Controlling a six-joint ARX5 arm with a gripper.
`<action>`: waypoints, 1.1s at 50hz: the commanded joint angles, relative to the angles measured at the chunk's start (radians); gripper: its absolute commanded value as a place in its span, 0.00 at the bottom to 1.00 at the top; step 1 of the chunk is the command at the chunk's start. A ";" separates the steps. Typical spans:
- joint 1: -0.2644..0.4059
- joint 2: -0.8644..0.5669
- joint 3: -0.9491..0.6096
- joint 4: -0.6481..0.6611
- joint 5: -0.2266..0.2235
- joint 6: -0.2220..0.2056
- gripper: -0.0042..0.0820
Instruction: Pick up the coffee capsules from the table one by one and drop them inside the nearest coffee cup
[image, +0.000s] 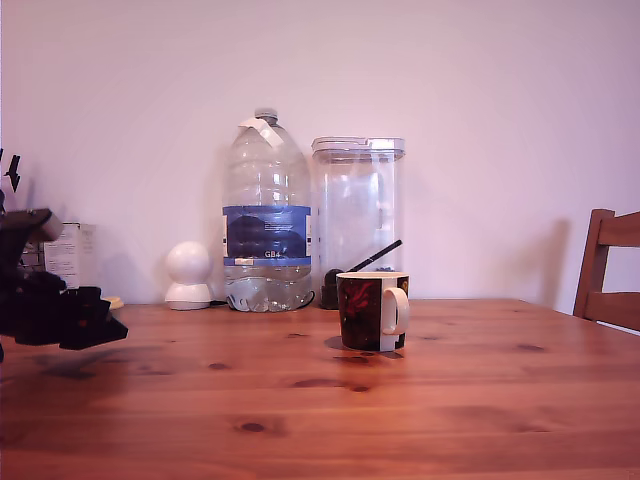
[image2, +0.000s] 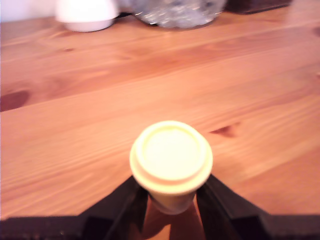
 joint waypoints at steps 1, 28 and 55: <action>-0.011 -0.069 -0.036 0.014 0.005 0.014 0.11; -0.176 -0.582 -0.279 -0.267 0.007 -0.067 0.11; -0.430 -0.829 -0.179 -0.576 -0.063 -0.118 0.11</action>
